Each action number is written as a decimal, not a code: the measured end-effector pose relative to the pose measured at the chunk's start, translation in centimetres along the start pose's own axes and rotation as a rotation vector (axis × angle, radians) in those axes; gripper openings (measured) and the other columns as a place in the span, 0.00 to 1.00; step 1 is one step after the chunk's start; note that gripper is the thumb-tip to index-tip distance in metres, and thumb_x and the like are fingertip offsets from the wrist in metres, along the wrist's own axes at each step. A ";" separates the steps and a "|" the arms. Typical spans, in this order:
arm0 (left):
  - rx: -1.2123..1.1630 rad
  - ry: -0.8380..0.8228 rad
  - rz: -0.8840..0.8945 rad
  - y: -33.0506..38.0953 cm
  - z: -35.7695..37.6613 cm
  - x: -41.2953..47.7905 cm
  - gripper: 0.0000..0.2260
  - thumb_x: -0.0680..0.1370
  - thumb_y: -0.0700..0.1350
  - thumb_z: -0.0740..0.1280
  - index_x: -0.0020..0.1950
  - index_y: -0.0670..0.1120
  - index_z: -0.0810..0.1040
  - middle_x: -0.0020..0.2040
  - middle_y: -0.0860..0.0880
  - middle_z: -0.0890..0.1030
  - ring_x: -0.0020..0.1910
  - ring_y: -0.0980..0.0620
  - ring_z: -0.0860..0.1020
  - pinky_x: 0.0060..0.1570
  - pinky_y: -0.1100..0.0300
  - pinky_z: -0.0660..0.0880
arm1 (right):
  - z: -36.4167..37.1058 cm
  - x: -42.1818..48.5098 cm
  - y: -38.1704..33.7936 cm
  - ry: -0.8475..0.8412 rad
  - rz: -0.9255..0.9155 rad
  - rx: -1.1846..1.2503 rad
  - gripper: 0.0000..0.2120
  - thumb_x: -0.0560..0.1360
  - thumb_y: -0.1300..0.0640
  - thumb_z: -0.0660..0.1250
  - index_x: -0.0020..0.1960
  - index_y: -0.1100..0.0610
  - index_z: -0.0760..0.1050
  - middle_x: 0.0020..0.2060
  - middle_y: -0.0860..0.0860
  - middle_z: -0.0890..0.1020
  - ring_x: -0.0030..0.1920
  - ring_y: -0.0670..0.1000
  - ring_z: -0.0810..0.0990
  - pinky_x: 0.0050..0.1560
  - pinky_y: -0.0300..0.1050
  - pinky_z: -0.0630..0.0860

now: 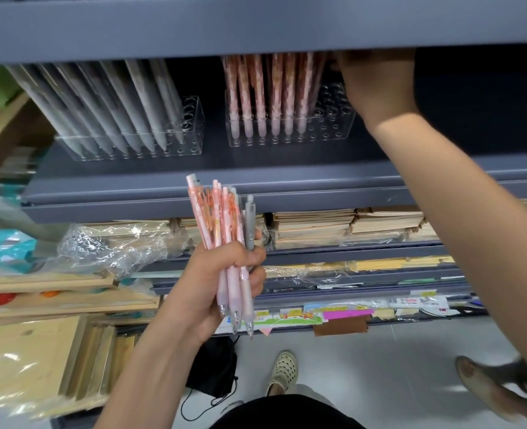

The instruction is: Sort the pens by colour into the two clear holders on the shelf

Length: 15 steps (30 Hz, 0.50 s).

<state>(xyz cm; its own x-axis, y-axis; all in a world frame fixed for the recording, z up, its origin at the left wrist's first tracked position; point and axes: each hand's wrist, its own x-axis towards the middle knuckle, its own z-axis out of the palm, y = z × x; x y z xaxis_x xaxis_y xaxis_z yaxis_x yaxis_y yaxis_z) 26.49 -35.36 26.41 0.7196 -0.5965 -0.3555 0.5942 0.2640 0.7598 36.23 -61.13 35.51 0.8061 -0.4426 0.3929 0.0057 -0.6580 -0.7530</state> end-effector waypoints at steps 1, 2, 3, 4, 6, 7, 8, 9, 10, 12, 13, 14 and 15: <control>0.010 0.001 -0.002 0.0 -0.1 -0.1 0.25 0.56 0.39 0.72 0.52 0.39 0.72 0.32 0.47 0.73 0.24 0.52 0.68 0.24 0.63 0.69 | -0.2 -0.3 -0.1 0.052 0.017 0.044 0.14 0.80 0.54 0.62 0.63 0.60 0.74 0.61 0.51 0.79 0.61 0.49 0.77 0.66 0.38 0.70; 0.016 -0.001 -0.005 0.0 -0.1 -0.3 0.24 0.56 0.39 0.72 0.51 0.39 0.74 0.31 0.47 0.73 0.24 0.52 0.68 0.24 0.64 0.69 | -0.5 -0.6 0.1 0.125 0.040 0.083 0.14 0.79 0.54 0.65 0.62 0.59 0.76 0.59 0.50 0.80 0.60 0.48 0.78 0.65 0.36 0.70; 0.018 -0.004 -0.009 0.0 -0.1 -0.4 0.23 0.56 0.39 0.72 0.50 0.39 0.76 0.31 0.47 0.73 0.24 0.52 0.69 0.24 0.64 0.69 | -0.8 -1.4 -0.1 0.206 0.069 0.098 0.13 0.77 0.54 0.67 0.58 0.59 0.79 0.56 0.52 0.83 0.57 0.49 0.80 0.63 0.40 0.73; 0.021 -0.008 -0.013 -0.1 -0.1 -0.6 0.22 0.56 0.39 0.72 0.50 0.40 0.77 0.31 0.47 0.73 0.24 0.51 0.69 0.24 0.64 0.68 | -1.2 -2.6 -0.5 0.255 0.087 0.152 0.11 0.75 0.54 0.67 0.53 0.58 0.82 0.51 0.53 0.85 0.52 0.51 0.83 0.58 0.45 0.77; 0.047 -0.017 -0.028 -0.2 -0.1 -0.9 0.22 0.56 0.39 0.72 0.50 0.39 0.76 0.31 0.46 0.73 0.24 0.51 0.69 0.25 0.64 0.68 | -1.5 -5.5 -1.5 0.135 0.048 0.328 0.06 0.73 0.59 0.66 0.44 0.52 0.82 0.39 0.50 0.85 0.39 0.49 0.82 0.42 0.45 0.78; 0.065 -0.027 -0.040 -0.3 -0.1 -1.1 0.22 0.57 0.39 0.72 0.50 0.39 0.76 0.32 0.46 0.73 0.24 0.51 0.69 0.25 0.64 0.67 | -1.5 -7.0 -2.3 0.003 -0.005 0.355 0.08 0.74 0.60 0.66 0.42 0.50 0.82 0.37 0.47 0.84 0.35 0.46 0.80 0.38 0.41 0.76; 0.082 -0.041 -0.053 -0.5 -0.1 -1.2 0.21 0.57 0.38 0.72 0.50 0.39 0.77 0.32 0.45 0.72 0.24 0.51 0.69 0.26 0.63 0.67 | -1.2 -8.4 -3.1 -0.140 -0.062 0.348 0.08 0.74 0.60 0.68 0.42 0.49 0.82 0.36 0.46 0.85 0.35 0.43 0.79 0.37 0.38 0.76; 0.096 -0.052 -0.065 -0.6 -0.1 -1.3 0.21 0.58 0.37 0.72 0.50 0.38 0.77 0.32 0.45 0.72 0.24 0.50 0.69 0.26 0.63 0.67 | -0.9 -9.7 -3.8 -0.277 -0.122 0.325 0.05 0.75 0.59 0.69 0.44 0.50 0.83 0.37 0.44 0.85 0.36 0.41 0.80 0.39 0.36 0.76; 0.106 -0.060 -0.075 -0.8 -0.1 -1.5 0.20 0.59 0.35 0.71 0.50 0.38 0.77 0.32 0.45 0.72 0.24 0.50 0.68 0.26 0.63 0.67 | -0.4 -10.6 -4.4 -0.405 -0.166 0.307 0.03 0.74 0.57 0.71 0.46 0.51 0.84 0.38 0.44 0.85 0.38 0.40 0.81 0.42 0.34 0.76; 0.119 -0.068 -0.090 -1.0 -0.1 -1.8 0.19 0.60 0.34 0.70 0.50 0.38 0.77 0.31 0.45 0.72 0.24 0.50 0.69 0.25 0.63 0.68 | 0.4 -12.1 -5.2 -0.613 -0.177 0.318 0.05 0.73 0.55 0.74 0.48 0.53 0.85 0.34 0.45 0.84 0.35 0.41 0.79 0.38 0.33 0.75; 0.126 -0.068 -0.095 -1.1 -0.1 -2.0 0.20 0.59 0.35 0.71 0.50 0.38 0.77 0.31 0.45 0.72 0.24 0.50 0.69 0.25 0.63 0.68 | 0.7 -12.6 -5.4 -0.695 -0.149 0.355 0.07 0.72 0.54 0.74 0.49 0.54 0.85 0.30 0.46 0.81 0.31 0.42 0.76 0.34 0.33 0.72; 0.136 -0.065 -0.099 -1.2 -0.2 -2.2 0.20 0.58 0.37 0.72 0.49 0.38 0.77 0.31 0.45 0.72 0.23 0.50 0.69 0.25 0.63 0.68 | 1.0 -12.9 -5.5 -0.746 -0.118 0.392 0.09 0.72 0.54 0.75 0.50 0.55 0.85 0.26 0.47 0.78 0.28 0.42 0.73 0.30 0.32 0.69; 0.146 -0.059 -0.102 -1.2 -0.2 -2.4 0.20 0.58 0.37 0.72 0.49 0.38 0.78 0.31 0.45 0.72 0.23 0.51 0.70 0.25 0.64 0.68 | 1.1 -13.3 -5.6 -0.776 -0.101 0.428 0.10 0.71 0.55 0.75 0.51 0.57 0.84 0.25 0.49 0.77 0.26 0.41 0.71 0.29 0.30 0.67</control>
<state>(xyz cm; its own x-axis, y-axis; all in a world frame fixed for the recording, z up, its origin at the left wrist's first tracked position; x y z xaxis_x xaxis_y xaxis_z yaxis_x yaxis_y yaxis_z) 24.11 -34.09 26.19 0.6338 -0.6588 -0.4054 0.6011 0.0896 0.7941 26.12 -50.91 33.93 0.9626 0.2443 0.1172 0.1939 -0.3189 -0.9277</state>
